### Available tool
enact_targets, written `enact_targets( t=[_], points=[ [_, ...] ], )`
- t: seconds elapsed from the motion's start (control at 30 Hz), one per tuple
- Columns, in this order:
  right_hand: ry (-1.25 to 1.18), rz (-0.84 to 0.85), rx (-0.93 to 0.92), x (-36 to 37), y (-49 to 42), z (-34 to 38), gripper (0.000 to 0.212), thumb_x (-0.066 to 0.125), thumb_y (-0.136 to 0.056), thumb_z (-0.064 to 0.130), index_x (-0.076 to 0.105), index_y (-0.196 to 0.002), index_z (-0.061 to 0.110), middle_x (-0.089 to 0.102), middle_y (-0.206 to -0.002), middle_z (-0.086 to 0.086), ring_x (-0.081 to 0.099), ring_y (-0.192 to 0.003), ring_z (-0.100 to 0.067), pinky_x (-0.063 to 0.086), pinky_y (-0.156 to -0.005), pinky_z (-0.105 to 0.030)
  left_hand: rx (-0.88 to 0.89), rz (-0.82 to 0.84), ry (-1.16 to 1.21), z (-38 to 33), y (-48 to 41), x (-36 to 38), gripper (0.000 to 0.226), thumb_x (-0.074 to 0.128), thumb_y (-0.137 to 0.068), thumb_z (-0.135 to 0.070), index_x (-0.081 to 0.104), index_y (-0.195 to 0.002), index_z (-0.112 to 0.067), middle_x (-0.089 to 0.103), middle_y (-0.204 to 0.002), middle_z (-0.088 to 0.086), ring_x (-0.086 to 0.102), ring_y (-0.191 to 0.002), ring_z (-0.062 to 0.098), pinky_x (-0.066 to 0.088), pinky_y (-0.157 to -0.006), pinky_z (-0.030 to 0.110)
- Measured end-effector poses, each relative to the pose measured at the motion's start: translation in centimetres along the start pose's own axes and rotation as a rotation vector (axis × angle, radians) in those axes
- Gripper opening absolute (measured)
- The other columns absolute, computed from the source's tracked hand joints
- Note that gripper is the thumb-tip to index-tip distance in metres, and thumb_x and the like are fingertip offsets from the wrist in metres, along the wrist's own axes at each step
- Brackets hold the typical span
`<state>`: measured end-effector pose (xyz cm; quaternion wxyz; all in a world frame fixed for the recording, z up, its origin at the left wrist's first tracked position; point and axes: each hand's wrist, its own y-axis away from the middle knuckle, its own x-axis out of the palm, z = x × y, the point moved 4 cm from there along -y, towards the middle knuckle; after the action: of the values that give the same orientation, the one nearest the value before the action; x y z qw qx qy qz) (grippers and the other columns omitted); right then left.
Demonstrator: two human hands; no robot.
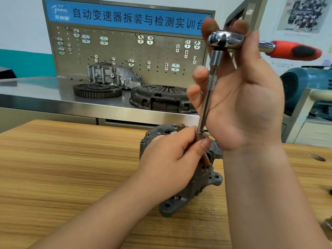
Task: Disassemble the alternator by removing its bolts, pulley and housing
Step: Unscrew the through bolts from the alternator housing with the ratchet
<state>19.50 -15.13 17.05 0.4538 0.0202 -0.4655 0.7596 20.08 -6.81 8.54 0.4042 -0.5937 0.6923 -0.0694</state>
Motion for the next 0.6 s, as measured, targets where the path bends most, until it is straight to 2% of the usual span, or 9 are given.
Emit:
enact_targets(
  t=[0.07,0.13,0.2,0.27,0.33,0.4,0.5,0.6],
  points=[
    [0.051,0.004,-0.035,0.0,0.0,0.2,0.024,0.031,-0.102,0.030,0.052,-0.097,0.022,0.068,-0.101,0.001,0.061,-0.062,-0.015,0.048,-0.058,-0.025,-0.020,-0.002,-0.008,0.1,0.0,0.0,0.028,0.041,-0.094,-0.045,0.061,-0.081,-0.029,0.070,-0.075,-0.020,0.063,-0.076,0.002,0.052,-0.072,0.038],
    [0.223,-0.071,-0.152,-0.3,0.1,0.5,0.017,0.036,-0.101,0.024,0.053,-0.097,0.020,0.066,-0.106,-0.003,0.062,-0.065,-0.017,0.049,-0.057,-0.028,-0.034,0.003,-0.022,0.1,-0.1,0.0,0.027,0.042,-0.093,-0.045,0.060,-0.081,-0.030,0.069,-0.076,-0.022,0.061,-0.073,-0.001,0.052,-0.070,0.035],
    [0.565,-0.156,-0.393,-0.3,0.4,1.3,0.012,0.042,-0.100,0.015,0.053,-0.096,0.018,0.062,-0.103,-0.007,0.062,-0.072,-0.020,0.051,-0.060,-0.031,-0.050,0.012,-0.034,0.0,-0.1,0.0,0.028,0.040,-0.086,-0.049,0.060,-0.080,-0.030,0.068,-0.075,-0.025,0.059,-0.071,-0.003,0.051,-0.067,0.031],
    [0.985,-0.157,-0.713,0.2,0.7,2.1,0.012,0.045,-0.099,0.006,0.050,-0.098,0.017,0.056,-0.093,-0.004,0.057,-0.079,-0.018,0.049,-0.067,-0.032,-0.054,0.014,-0.036,-0.1,-0.1,0.1,0.033,0.037,-0.082,-0.052,0.060,-0.081,-0.030,0.065,-0.071,-0.029,0.058,-0.070,-0.005,0.048,-0.063,0.029],
    [1.190,-0.146,-0.893,0.5,1.0,2.0,0.013,0.046,-0.098,0.002,0.047,-0.101,0.015,0.051,-0.088,0.002,0.052,-0.078,-0.010,0.045,-0.066,-0.026,-0.050,0.010,-0.031,-0.1,-0.2,0.1,0.038,0.036,-0.081,-0.054,0.064,-0.089,-0.031,0.065,-0.072,-0.029,0.058,-0.070,-0.006,0.048,-0.063,0.029],
    [1.110,-0.178,-0.859,0.6,0.9,1.7,0.012,0.045,-0.098,0.002,0.048,-0.102,0.014,0.053,-0.088,0.001,0.055,-0.078,-0.009,0.047,-0.069,-0.026,-0.049,0.005,0.003,0.0,-0.1,0.1,0.038,0.037,-0.089,-0.054,0.066,-0.097,-0.030,0.068,-0.081,-0.026,0.061,-0.075,-0.003,0.053,-0.070,0.035],
    [0.815,-0.208,-0.581,0.2,0.7,1.2,0.010,0.044,-0.100,0.010,0.053,-0.099,0.014,0.060,-0.098,-0.003,0.064,-0.077,-0.021,0.052,-0.066,-0.030,-0.024,0.002,0.044,0.0,0.0,0.0,0.035,0.036,-0.094,-0.049,0.063,-0.090,-0.026,0.066,-0.072,-0.025,0.059,-0.067,-0.002,0.051,-0.067,0.037],
    [0.459,-0.189,-0.324,-0.3,0.4,0.9,0.016,0.038,-0.102,0.018,0.053,-0.097,0.018,0.062,-0.107,-0.004,0.064,-0.067,-0.019,0.050,-0.057,-0.028,0.010,0.026,0.067,-0.2,0.1,-0.1,0.035,0.035,-0.092,-0.045,0.060,-0.092,-0.021,0.069,-0.077,-0.019,0.064,-0.078,0.008,0.051,-0.075,0.045]
  ],
)
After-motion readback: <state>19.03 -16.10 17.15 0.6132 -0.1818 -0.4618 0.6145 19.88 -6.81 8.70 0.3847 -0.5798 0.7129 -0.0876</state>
